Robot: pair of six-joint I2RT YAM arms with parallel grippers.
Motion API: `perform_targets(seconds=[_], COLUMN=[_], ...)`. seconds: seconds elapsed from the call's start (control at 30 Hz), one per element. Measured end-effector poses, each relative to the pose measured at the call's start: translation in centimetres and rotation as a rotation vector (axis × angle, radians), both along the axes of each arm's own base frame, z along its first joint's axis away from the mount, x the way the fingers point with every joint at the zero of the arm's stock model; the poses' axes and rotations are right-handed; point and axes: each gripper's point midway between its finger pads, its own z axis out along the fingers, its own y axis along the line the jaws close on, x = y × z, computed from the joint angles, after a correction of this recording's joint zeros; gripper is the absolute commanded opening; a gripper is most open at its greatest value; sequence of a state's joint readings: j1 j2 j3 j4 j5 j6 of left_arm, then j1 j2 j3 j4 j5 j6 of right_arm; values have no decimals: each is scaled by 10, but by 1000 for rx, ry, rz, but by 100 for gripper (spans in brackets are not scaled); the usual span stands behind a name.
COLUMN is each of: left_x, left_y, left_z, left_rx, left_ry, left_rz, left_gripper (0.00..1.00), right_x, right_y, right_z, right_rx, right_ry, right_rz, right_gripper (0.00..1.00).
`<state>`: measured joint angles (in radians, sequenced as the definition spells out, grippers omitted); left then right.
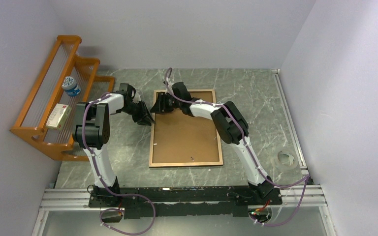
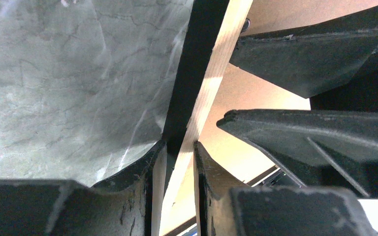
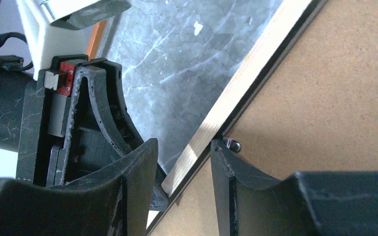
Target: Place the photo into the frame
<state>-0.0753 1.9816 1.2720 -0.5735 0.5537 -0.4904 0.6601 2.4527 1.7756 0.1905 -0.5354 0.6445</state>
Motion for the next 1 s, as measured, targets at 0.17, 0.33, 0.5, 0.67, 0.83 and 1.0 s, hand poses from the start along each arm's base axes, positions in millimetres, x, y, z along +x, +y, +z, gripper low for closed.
perform_targets(seconds=[0.17, 0.33, 0.5, 0.67, 0.83, 1.0], left_x=[0, 0, 0, -1, 0, 0], left_y=[0, 2, 2, 2, 1, 1], left_z=[-1, -1, -1, -1, -1, -1], left_rx=[-1, -4, -9, -14, -18, -25], left_ry=[7, 13, 16, 17, 18, 24], left_rz=[2, 5, 7, 6, 6, 6], left_gripper=[34, 36, 36, 34, 34, 34], right_x=[-4, -10, 25, 71, 96, 91], right_y=[-2, -30, -65, -104, -125, -124], right_z=[5, 19, 57, 65, 55, 18], right_rx=[32, 40, 17, -145, -270, -294], right_ry=[-61, -49, -125, -202, -209, -114], right_rz=[6, -46, -170, -309, -358, -338], right_gripper=[52, 53, 55, 57, 57, 57])
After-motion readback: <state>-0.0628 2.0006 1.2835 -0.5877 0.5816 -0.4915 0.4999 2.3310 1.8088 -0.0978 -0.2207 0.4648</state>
